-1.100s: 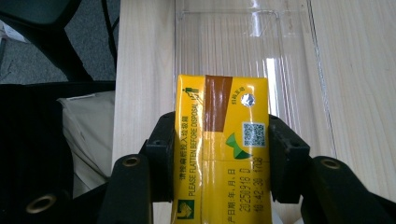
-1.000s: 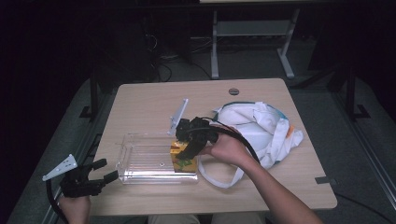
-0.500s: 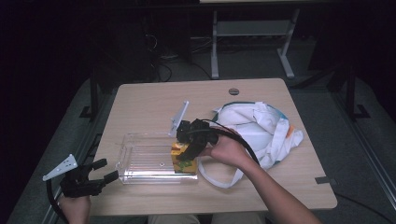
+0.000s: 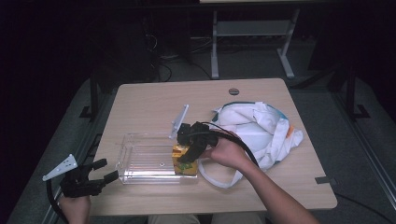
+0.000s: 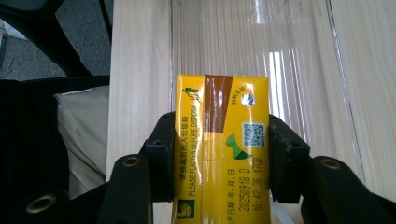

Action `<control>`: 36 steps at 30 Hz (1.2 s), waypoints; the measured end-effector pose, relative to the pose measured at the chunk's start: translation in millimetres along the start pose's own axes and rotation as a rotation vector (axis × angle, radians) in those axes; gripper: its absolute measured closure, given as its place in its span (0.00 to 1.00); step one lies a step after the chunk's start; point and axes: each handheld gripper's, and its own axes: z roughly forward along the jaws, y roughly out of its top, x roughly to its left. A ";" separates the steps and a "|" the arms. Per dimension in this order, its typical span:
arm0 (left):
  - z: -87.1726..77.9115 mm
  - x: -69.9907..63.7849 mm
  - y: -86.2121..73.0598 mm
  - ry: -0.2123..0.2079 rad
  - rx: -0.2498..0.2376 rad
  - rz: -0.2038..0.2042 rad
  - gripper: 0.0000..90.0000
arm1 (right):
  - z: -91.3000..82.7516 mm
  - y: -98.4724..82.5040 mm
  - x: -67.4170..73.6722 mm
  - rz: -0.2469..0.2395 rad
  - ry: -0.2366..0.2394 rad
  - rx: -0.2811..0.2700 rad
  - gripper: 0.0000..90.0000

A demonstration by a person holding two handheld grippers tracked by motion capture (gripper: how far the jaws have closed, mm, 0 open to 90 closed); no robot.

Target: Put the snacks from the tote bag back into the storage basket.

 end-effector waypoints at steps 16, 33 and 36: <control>0.2 0.4 0.1 0.000 0.007 0.007 0.14 | 15.6 -7.6 -1.9 0.008 0.014 0.006 0.58; 0.4 0.3 0.2 0.000 0.008 0.006 0.14 | 30.9 -13.4 -2.6 -0.003 0.027 0.027 0.57; 0.3 -0.1 0.1 -0.001 0.006 0.003 0.14 | 34.2 -14.7 -2.8 -0.001 0.033 0.031 0.57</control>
